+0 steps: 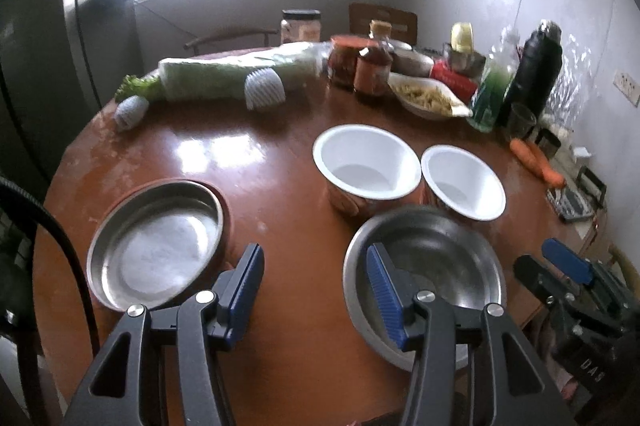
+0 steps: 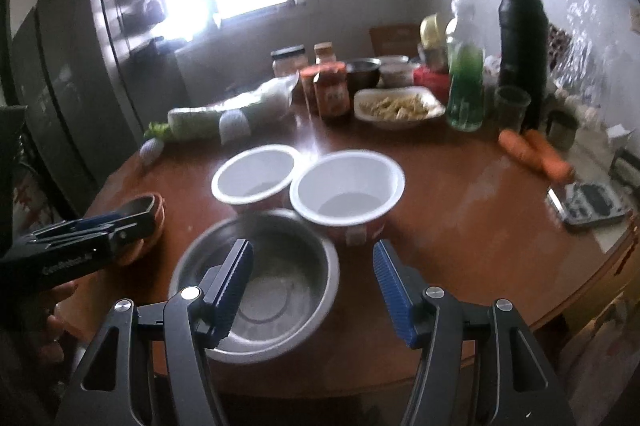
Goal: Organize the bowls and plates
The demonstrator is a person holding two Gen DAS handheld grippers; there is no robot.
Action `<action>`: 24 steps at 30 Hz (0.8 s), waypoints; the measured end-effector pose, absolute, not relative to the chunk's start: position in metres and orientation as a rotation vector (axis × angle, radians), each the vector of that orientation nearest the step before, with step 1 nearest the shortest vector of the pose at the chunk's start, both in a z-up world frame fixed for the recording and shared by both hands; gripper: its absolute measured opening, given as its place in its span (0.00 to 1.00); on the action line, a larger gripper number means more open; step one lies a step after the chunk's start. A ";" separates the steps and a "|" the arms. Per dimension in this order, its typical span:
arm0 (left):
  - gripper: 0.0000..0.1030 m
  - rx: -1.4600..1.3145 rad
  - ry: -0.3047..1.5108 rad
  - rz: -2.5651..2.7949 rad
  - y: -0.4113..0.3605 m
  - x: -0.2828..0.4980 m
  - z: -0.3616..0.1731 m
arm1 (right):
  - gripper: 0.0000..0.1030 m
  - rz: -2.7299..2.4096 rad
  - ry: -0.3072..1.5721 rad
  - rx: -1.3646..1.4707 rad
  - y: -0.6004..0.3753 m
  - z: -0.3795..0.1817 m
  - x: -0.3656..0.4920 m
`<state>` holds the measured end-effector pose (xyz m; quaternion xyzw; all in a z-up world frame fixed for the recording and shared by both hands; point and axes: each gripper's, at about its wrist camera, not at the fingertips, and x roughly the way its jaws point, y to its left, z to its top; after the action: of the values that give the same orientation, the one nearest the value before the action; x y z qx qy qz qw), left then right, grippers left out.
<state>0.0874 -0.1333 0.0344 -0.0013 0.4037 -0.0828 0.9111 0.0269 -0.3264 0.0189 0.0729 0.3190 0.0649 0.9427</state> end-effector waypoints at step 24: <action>0.51 0.072 0.942 -0.237 -0.171 0.108 -0.018 | 0.34 0.154 0.742 0.142 -0.327 -0.031 0.054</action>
<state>0.1076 -0.1706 -0.0184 0.0344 0.4527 -0.1139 0.8837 0.0539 -0.3267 -0.0315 0.0692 0.3621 0.0753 0.9265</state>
